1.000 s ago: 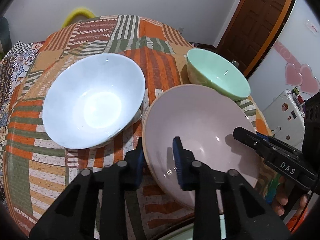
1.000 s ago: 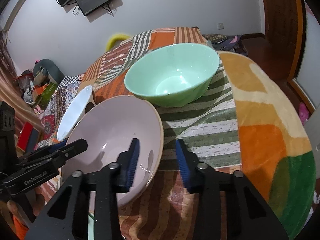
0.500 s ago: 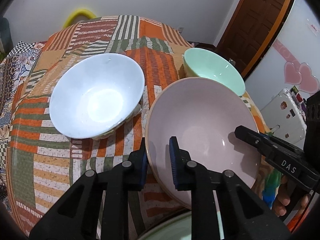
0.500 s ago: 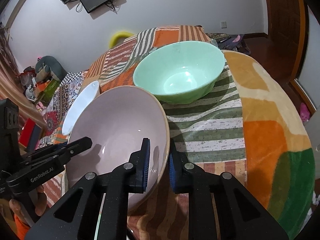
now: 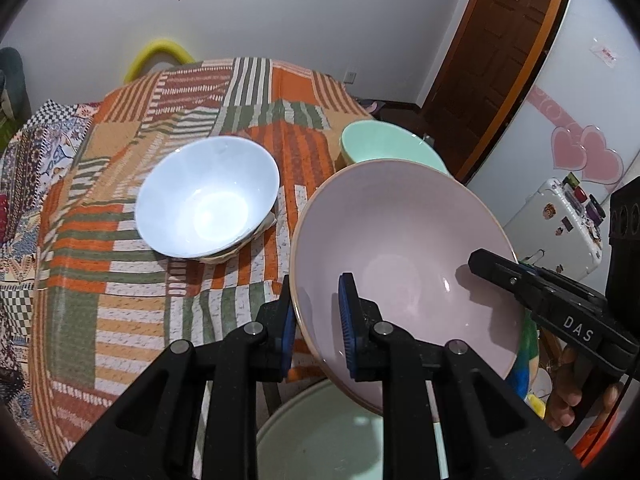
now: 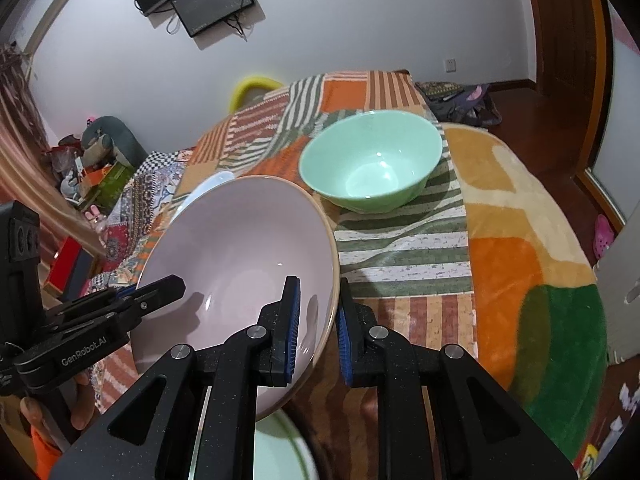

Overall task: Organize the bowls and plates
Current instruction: 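Lift the pink bowl off the bedspread with both grippers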

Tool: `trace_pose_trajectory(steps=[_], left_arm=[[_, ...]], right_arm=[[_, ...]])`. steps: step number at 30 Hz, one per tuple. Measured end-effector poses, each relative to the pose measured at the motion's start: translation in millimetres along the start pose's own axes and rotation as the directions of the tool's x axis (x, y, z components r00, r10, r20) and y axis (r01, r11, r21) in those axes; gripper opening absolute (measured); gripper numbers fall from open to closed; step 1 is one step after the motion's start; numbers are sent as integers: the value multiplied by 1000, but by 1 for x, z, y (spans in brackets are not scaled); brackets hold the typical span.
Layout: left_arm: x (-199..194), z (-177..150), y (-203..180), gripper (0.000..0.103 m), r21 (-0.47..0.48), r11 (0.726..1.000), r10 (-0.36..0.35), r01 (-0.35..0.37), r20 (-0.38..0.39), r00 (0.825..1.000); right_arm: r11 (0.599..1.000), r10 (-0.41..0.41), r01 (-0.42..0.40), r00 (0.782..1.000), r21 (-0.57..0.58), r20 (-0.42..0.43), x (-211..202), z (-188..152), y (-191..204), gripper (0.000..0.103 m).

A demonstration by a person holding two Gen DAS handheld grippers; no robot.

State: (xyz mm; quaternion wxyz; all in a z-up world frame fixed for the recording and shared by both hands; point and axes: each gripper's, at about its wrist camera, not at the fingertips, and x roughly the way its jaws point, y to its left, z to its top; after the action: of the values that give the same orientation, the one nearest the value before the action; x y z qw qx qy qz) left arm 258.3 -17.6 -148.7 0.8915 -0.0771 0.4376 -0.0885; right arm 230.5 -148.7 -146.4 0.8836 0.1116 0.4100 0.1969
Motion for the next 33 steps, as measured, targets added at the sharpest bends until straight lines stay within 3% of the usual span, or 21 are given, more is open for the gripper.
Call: trace_pose_trajectory(steps=[20, 33], left_arm=[[-99, -40, 9, 20, 4, 1000, 18, -19, 100, 995], [-145, -79, 50, 20, -73, 994, 86, -78, 118, 989]], right_arm=[[996, 27, -22, 998, -88, 58, -40, -22, 51, 16], [985, 99, -94, 995, -144, 30, -37, -42, 95, 16]])
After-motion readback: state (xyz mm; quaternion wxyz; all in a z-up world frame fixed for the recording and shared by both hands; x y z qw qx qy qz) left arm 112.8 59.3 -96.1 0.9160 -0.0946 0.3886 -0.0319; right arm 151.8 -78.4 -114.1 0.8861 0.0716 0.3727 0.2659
